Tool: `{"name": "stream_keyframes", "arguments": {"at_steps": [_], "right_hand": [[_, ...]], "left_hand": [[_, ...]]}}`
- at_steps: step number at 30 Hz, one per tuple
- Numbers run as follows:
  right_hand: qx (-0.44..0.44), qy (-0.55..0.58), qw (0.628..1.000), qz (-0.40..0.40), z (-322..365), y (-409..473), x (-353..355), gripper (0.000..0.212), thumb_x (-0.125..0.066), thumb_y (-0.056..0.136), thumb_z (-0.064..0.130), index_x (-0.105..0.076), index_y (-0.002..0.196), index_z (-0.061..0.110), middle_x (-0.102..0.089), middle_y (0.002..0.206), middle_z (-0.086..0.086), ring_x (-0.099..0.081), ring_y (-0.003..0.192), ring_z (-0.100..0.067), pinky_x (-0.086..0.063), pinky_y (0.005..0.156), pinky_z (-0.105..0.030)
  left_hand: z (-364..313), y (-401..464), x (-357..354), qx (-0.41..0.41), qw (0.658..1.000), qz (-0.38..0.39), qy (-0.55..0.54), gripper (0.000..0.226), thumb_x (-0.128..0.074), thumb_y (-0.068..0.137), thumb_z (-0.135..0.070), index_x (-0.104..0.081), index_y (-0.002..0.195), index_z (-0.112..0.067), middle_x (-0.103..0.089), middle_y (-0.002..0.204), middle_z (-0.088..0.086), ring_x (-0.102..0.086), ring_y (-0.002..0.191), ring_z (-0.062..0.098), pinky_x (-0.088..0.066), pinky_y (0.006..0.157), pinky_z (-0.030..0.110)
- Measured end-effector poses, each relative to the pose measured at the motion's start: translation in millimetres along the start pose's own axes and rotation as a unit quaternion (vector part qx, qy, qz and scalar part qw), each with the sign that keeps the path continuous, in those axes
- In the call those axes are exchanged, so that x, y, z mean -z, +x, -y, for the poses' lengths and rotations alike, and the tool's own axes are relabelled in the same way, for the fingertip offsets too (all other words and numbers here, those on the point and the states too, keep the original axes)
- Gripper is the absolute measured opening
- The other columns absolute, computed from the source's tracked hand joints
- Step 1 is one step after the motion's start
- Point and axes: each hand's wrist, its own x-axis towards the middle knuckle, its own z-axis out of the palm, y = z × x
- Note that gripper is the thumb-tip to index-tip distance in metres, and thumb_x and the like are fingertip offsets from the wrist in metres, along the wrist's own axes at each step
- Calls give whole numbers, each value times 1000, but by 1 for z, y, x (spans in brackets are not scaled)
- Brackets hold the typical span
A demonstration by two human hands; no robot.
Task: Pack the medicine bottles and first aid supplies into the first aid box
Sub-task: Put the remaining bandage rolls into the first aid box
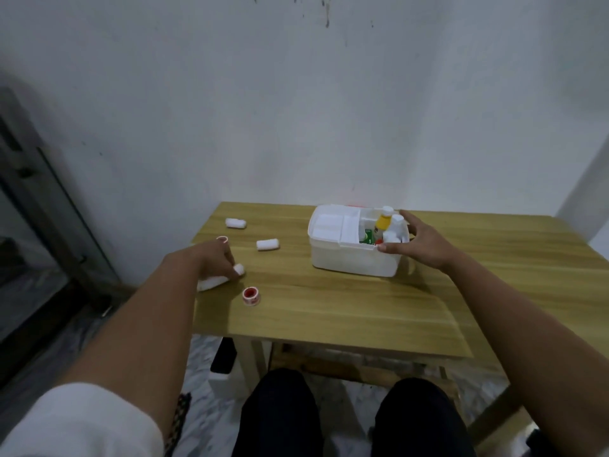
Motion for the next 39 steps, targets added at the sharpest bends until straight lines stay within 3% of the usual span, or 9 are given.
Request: {"name": "stream_keyframes", "arguments": {"at_steps": [4,9,13,19,23,29,33,37,39], "right_hand": [[9,23,1000,-1,3,-4,0,124,-94,47,73,-41,154,40,-61,143,8,-58,130,-16,-48,112,-46],[6,34,999,-3,8,-7,1,124,-94,47,71,-42,155,38,-61,142,9,-58,130,-15,-49,111,-42],[-5,30,1000,-3,7,-7,-1,134,-95,46,72,-33,160,35,-56,149,6,-55,134,-17,-49,111,-43],[1,31,999,-30,7,-7,-3,143,-96,45,69,-26,164,31,-40,163,4,-44,144,-22,-44,114,-43],[9,39,999,-32,4,-1,-4,134,-98,54,55,-26,164,29,-38,165,3,-41,145,-21,-40,105,-31],[8,42,999,-25,4,-1,-7,146,-91,42,75,-25,165,29,-44,162,2,-46,143,-23,-46,112,-41],[9,39,999,-22,3,-2,-8,136,-94,53,63,-25,165,28,-43,162,2,-45,138,-17,-45,107,-35],[9,38,999,-26,1,0,-9,137,-93,49,71,-28,163,31,-50,157,5,-51,136,-17,-49,109,-40],[10,35,999,-25,0,2,-9,135,-93,48,71,-30,162,34,-53,154,8,-54,133,-17,-51,107,-41]], "left_hand": [[-3,1,-10,10,999,-48,-22,31,-84,80,-34,-74,103,-16,-67,106,5,-63,86,16,-57,81,35],[-37,7,3,-19,979,-89,-182,35,-87,79,-28,-74,105,-8,-67,110,5,-67,85,18,-60,70,38],[-93,7,21,-69,955,-130,-259,31,-87,80,-24,-75,98,-2,-74,98,12,-72,89,24,-63,79,46],[-172,11,40,-131,935,-122,-307,32,-85,82,-23,-67,104,-10,-72,96,7,-74,82,19,-61,66,35],[-205,17,35,-134,938,-85,-309,32,-85,84,-21,-67,104,-4,-74,95,13,-75,81,21,-64,71,39],[-233,26,16,-144,943,-66,-292,36,-86,83,-21,-68,102,4,-75,91,19,-76,83,27,-64,69,38],[-240,32,6,-151,952,-73,-255,45,-89,79,-29,-69,101,5,-75,81,16,-77,75,27,-65,71,42],[-229,40,4,-151,954,-142,-216,47,-80,84,-49,-71,91,-2,-75,74,10,-76,66,24,-64,73,42],[-211,46,8,-142,951,-195,-194,42,-72,88,-51,-72,88,-9,-74,76,5,-74,72,23,-62,77,40]]}}
